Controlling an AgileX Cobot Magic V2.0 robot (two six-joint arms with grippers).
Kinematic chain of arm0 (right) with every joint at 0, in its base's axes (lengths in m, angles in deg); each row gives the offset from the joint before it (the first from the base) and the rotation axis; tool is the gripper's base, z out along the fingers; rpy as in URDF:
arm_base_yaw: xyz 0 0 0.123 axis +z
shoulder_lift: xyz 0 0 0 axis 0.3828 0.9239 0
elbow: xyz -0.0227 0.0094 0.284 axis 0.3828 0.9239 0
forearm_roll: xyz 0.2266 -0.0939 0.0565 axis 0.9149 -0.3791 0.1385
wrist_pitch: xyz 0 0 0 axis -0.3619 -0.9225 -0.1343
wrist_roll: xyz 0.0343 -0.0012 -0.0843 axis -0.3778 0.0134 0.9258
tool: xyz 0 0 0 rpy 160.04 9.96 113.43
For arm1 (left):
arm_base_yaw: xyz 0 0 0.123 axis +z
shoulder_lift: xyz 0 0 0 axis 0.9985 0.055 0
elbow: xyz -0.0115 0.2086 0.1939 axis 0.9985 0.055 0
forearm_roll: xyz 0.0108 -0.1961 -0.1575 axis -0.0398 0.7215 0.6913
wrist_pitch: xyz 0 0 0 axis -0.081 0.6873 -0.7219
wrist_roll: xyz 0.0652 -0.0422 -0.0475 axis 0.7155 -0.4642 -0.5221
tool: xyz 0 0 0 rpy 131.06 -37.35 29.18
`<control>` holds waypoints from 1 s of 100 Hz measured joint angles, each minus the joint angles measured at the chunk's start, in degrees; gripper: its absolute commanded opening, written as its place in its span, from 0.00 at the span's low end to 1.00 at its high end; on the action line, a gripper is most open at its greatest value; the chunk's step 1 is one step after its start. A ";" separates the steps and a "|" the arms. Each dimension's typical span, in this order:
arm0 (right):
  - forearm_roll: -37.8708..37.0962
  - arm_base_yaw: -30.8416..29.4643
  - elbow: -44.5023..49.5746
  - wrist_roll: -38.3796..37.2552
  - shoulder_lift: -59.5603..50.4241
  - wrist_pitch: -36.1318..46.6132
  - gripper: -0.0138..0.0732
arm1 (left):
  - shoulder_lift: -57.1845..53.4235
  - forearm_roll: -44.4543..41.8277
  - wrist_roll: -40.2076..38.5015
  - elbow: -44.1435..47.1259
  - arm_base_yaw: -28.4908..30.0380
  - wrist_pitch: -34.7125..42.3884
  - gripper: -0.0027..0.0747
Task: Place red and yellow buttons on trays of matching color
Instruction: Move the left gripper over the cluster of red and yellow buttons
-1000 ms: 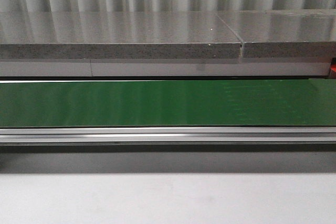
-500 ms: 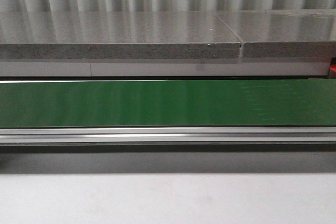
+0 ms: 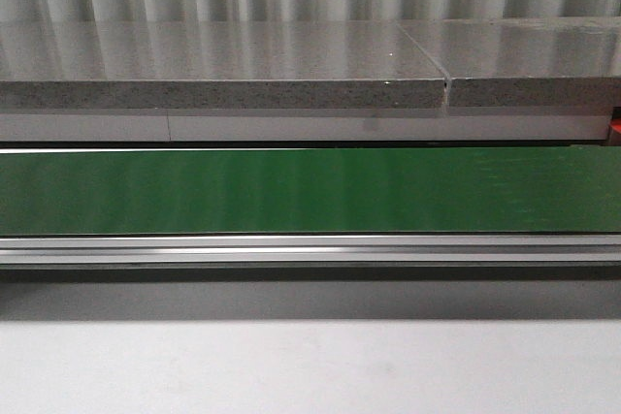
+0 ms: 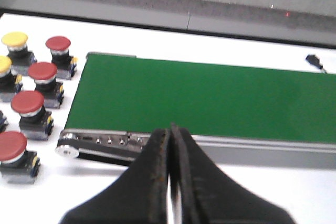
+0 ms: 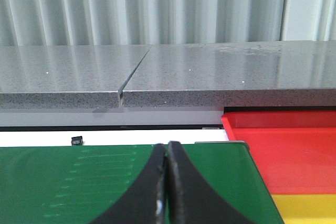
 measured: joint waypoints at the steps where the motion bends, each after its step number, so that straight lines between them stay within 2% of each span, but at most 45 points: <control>1: 0.00 0.00 0.00 0.00 0.00 0.00 0.08 | 0.76 0.00 0.00 -0.37 0.00 -0.95 0.01; 15: 0.00 0.00 0.00 0.00 0.00 0.00 0.08 | 6.79 0.82 0.00 -5.22 0.00 -6.88 0.01; 51: 0.00 0.00 0.00 0.00 0.00 0.00 0.08 | 11.72 1.32 0.00 -5.94 0.00 -9.48 0.03; 56: 0.00 0.00 0.00 0.00 0.00 0.00 0.08 | 11.72 1.32 0.00 -5.94 0.00 -9.48 0.09; 63: 0.00 0.00 0.00 0.00 0.00 0.00 0.08 | 11.72 1.32 0.00 -5.94 0.00 -9.58 0.24; 75: 0.00 0.00 0.00 0.00 0.00 0.00 0.08 | 11.72 1.32 0.00 -5.94 0.00 -9.93 0.63; 82: 0.00 0.00 0.00 0.00 0.00 0.00 0.08 | 11.72 1.32 -1.31 -5.94 0.00 -10.15 0.78; 89: 0.00 0.00 0.00 0.00 0.00 0.00 0.08 | 11.72 1.32 -3.52 -5.94 0.00 -10.15 0.85; 100: 0.00 0.00 0.00 0.00 0.00 0.00 0.08 | 11.72 1.20 -7.27 -5.94 0.00 -10.15 0.85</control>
